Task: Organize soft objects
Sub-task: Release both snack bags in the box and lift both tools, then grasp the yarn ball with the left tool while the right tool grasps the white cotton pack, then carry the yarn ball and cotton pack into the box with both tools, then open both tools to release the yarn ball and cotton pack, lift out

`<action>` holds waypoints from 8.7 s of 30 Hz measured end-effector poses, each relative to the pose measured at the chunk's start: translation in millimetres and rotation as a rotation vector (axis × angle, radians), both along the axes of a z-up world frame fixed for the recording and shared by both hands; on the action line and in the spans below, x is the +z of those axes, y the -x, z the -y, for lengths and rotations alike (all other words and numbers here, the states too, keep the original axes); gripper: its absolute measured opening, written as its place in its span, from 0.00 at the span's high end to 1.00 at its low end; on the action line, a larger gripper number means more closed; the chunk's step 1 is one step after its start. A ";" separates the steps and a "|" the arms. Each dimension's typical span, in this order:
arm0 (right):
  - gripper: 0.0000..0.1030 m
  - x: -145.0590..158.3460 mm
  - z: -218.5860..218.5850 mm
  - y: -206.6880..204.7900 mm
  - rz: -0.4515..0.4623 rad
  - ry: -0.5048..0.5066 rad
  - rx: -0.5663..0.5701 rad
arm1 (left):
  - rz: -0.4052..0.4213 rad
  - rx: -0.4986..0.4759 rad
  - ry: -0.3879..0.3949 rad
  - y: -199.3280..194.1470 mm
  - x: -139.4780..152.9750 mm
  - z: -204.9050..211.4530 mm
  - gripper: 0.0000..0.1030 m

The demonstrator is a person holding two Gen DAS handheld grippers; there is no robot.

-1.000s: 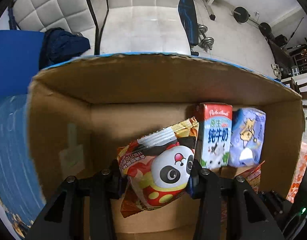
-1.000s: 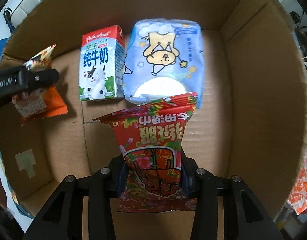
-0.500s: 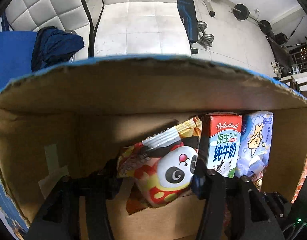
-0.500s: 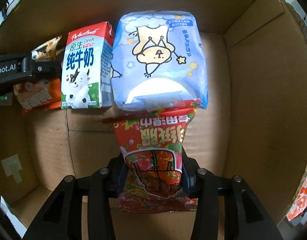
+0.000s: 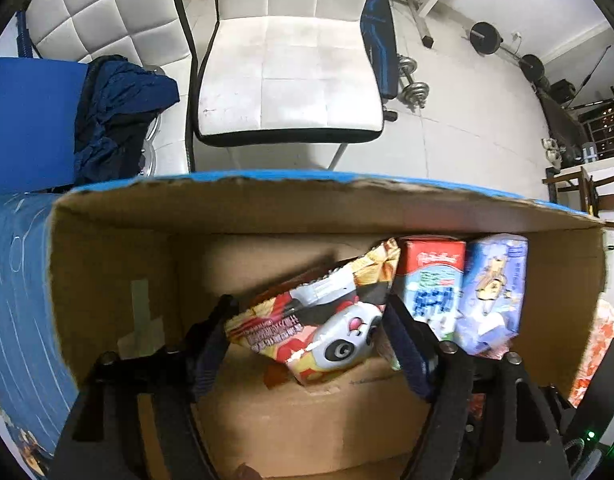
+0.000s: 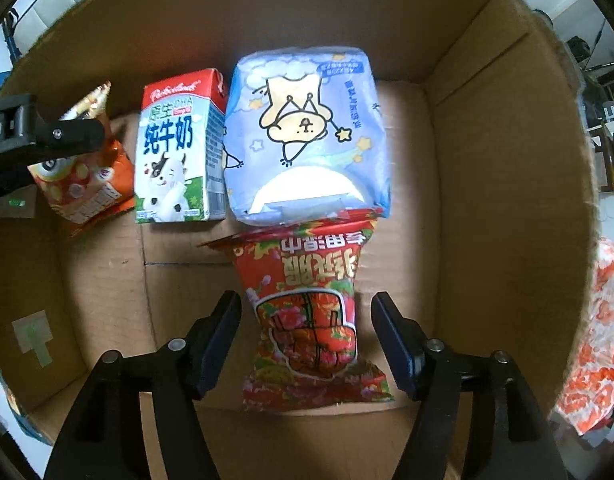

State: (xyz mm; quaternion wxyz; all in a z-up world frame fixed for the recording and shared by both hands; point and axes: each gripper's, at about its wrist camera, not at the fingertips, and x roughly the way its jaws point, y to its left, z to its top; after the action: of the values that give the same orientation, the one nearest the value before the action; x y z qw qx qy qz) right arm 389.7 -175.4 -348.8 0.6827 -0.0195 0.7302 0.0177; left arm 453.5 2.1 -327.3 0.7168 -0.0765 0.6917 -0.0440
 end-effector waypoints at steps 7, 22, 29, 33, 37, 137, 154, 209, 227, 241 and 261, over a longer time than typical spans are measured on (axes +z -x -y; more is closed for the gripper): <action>0.26 37.5 0.0 15.0 0.049 -0.009 0.001 | 0.054 -0.006 0.009 6.9 29.9 7.3 0.16; 0.06 106.7 5.2 64.7 0.236 -0.035 0.002 | 0.245 0.030 -0.007 90.5 95.7 -2.5 0.01; 0.06 126.6 10.0 98.1 0.297 -0.050 -0.003 | 0.341 0.042 -0.072 145.7 126.7 -2.1 0.01; 0.06 149.5 16.1 117.2 0.337 -0.064 -0.013 | 0.378 0.051 -0.079 170.9 142.9 -2.7 0.00; 0.06 176.8 21.7 136.5 0.383 -0.067 -0.013 | 0.421 0.057 -0.080 194.2 161.3 -0.7 0.01; 0.34 32.5 58.0 308.8 -0.076 -0.129 0.008 | -0.284 0.137 0.033 398.4 -65.5 42.7 0.51; 0.34 161.2 71.6 265.2 0.187 -0.268 0.035 | 0.305 0.157 0.071 349.1 154.3 37.7 0.52; 0.34 -8.0 -35.1 37.3 -0.022 -0.225 0.101 | -0.090 0.109 0.078 94.6 12.1 -15.3 0.52; 0.27 -16.5 -14.0 26.2 -0.050 -0.090 0.147 | -0.200 0.082 0.035 109.4 -48.0 -12.2 0.50; 0.22 -25.6 -43.5 33.8 -0.045 -0.033 0.143 | -0.188 0.059 -0.005 107.9 -42.3 -8.0 0.49; 0.15 47.2 -39.8 56.7 0.049 -0.021 0.160 | 0.007 0.032 -0.074 113.3 42.3 14.2 0.41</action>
State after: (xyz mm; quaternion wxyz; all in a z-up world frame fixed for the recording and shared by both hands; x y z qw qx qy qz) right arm 332.9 -135.7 -301.6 0.6970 -0.0708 0.7091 0.0793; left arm 340.2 -12.2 -284.9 0.7221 -0.0611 0.6890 -0.0072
